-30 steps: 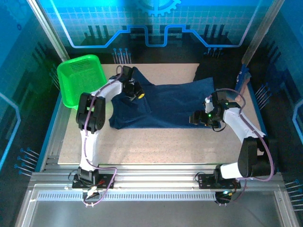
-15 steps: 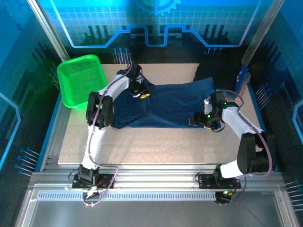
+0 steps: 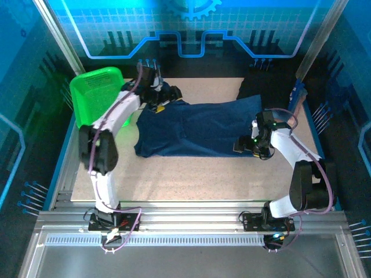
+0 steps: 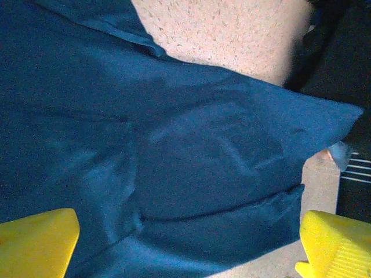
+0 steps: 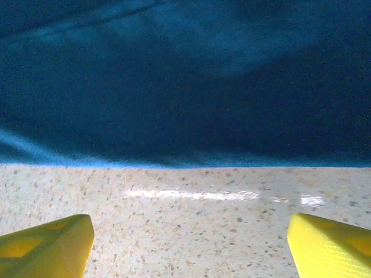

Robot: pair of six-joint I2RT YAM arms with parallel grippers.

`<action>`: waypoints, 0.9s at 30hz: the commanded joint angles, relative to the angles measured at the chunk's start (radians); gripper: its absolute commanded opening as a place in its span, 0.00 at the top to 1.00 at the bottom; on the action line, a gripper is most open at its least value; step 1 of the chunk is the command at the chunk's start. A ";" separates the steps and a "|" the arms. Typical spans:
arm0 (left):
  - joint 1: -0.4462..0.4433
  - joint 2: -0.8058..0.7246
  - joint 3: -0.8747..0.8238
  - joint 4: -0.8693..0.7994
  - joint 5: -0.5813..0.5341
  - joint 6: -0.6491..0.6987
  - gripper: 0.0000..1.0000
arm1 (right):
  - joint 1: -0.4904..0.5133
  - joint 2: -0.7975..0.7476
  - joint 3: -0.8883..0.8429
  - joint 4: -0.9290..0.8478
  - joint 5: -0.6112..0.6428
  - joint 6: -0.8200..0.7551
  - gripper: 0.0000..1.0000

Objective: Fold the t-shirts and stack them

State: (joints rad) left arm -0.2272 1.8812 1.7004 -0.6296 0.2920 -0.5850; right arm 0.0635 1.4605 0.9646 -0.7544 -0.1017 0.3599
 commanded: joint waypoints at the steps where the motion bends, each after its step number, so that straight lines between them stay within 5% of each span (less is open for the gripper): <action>1: -0.003 -0.111 -0.163 -0.068 -0.119 0.004 0.01 | -0.014 -0.029 0.034 -0.021 0.088 0.062 0.11; 7: -0.006 -0.308 -0.527 0.029 -0.167 -0.080 0.11 | -0.028 0.053 0.062 -0.029 0.101 0.116 0.15; 13: -0.004 -0.273 -0.631 0.090 -0.152 -0.133 0.58 | -0.036 0.162 0.101 0.012 0.118 0.163 0.29; 19: 0.035 -0.164 -0.624 0.097 -0.254 -0.130 0.71 | -0.037 0.263 0.142 0.000 0.197 0.191 0.42; 27: 0.097 0.008 -0.472 0.004 -0.391 -0.020 0.74 | -0.036 0.350 0.177 -0.075 0.337 0.166 0.46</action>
State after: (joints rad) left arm -0.1516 1.8442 1.1629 -0.5739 -0.0132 -0.6682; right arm 0.0372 1.7905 1.1198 -0.7723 0.1555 0.5274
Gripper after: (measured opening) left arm 0.266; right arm 0.546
